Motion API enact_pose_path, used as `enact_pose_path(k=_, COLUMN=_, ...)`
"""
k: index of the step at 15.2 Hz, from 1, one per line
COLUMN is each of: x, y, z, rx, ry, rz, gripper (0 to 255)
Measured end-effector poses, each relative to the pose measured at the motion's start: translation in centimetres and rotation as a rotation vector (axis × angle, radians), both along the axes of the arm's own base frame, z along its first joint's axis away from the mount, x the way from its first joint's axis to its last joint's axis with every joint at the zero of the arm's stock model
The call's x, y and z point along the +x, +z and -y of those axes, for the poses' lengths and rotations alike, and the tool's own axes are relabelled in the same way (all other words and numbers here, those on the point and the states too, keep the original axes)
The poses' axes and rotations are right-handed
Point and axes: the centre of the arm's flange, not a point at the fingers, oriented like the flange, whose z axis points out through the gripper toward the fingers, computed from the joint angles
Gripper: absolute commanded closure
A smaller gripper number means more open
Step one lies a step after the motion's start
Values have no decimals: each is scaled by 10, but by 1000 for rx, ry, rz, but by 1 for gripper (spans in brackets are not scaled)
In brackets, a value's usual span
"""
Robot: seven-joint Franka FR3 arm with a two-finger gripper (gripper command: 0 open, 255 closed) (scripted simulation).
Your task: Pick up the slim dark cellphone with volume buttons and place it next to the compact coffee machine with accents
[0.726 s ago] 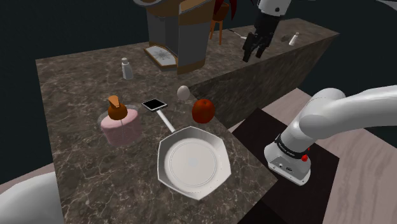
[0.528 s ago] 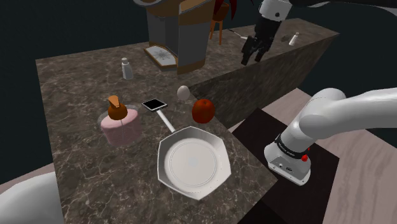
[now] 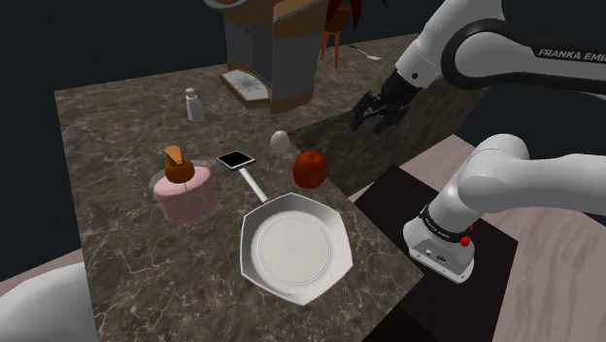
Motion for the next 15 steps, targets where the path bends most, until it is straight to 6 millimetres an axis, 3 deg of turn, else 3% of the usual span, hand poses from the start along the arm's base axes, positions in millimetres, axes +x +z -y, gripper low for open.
enact_pose_path(k=4, x=-12, y=-26, z=-21, rx=69, ry=-114, rz=64, gripper=0)
enact_pose_path(k=15, x=-14, y=-29, z=-23, rx=77, ry=-127, rz=70, gripper=0)
